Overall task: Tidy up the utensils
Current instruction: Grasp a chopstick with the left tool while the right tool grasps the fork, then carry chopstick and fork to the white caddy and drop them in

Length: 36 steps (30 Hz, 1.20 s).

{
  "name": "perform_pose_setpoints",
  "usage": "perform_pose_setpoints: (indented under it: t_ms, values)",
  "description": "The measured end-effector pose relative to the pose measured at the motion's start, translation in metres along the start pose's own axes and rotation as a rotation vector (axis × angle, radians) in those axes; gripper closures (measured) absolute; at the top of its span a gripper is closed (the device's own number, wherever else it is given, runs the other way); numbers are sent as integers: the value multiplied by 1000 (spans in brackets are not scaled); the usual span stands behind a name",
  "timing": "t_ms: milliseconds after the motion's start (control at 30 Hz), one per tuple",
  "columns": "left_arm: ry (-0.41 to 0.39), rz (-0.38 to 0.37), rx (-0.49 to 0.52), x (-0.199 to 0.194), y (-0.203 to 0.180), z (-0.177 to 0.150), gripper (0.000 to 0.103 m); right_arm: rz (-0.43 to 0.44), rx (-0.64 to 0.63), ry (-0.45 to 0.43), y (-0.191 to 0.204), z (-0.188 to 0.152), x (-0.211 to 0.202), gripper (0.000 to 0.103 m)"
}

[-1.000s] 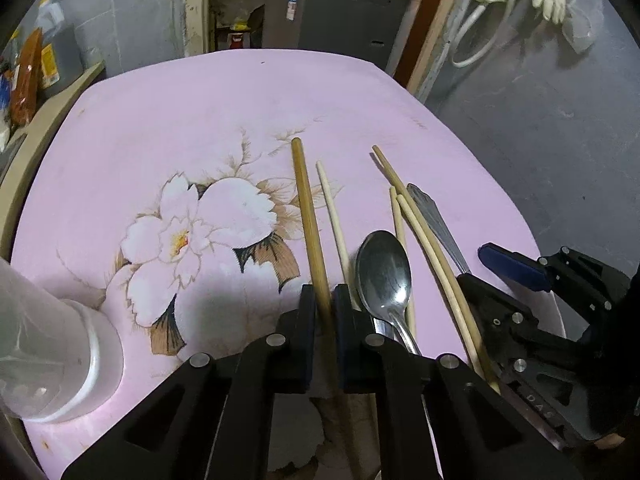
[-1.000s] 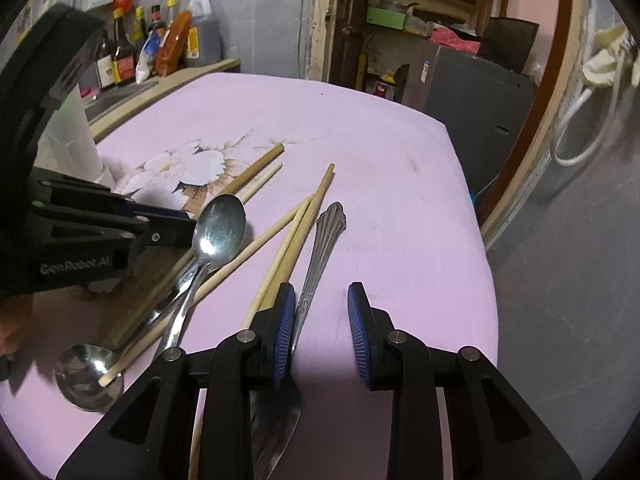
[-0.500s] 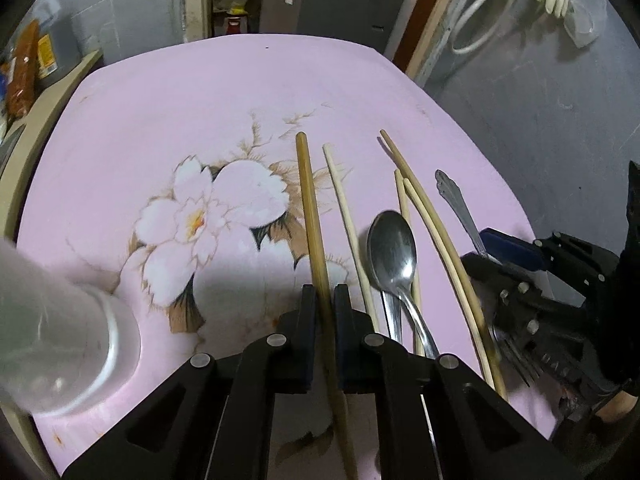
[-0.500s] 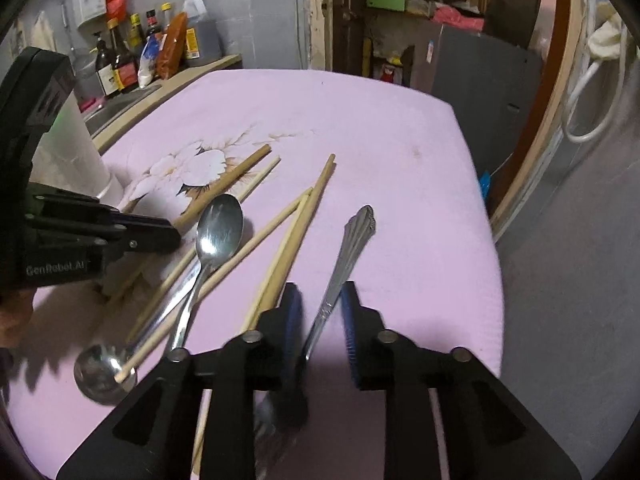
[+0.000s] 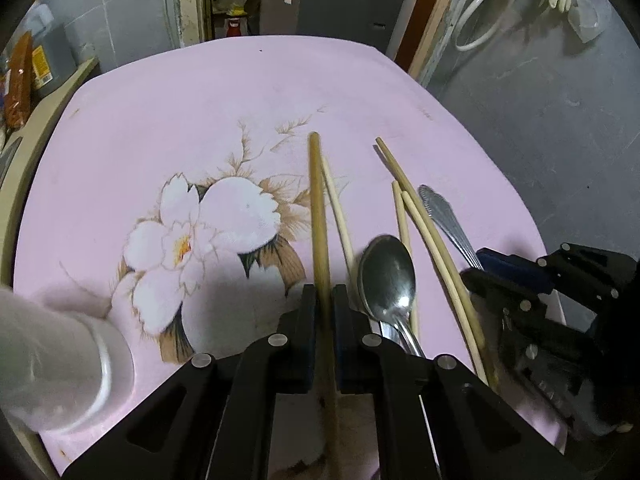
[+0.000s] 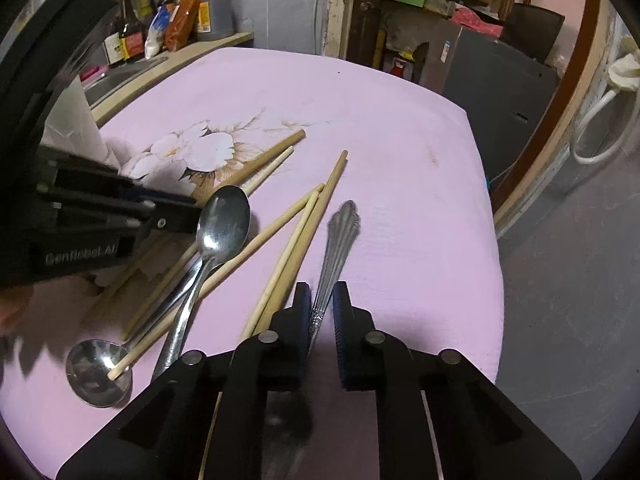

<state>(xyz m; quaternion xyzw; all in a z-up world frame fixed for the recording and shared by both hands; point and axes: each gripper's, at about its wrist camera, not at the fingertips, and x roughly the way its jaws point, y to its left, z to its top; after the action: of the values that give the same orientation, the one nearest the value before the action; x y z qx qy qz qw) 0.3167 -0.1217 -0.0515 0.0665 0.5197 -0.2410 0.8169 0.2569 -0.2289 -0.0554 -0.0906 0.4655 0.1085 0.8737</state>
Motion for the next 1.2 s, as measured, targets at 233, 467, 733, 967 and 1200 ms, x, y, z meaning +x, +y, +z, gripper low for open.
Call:
perform_pose_setpoints:
  t_ms: [233,467,733,967,1200]
  values:
    - [-87,-34,-55,-21,-3,-27,99,30,64,-94,-1,-15,-17,98]
    - [-366,-34,-92,-72,-6,-57,99,-15,35,-319,22,-43,-54,99]
    - [-612,-23,-146,-106,-2,-78,99,-72,10,-584,46,-54,-97,99]
    - [-778,9,-185,-138,3,-90,99,-82,-6,-764,62,-34,-123,99]
    - [-899,52,-198,-182,25,-93,99,-13,-12,-865,75,-5,-143,99]
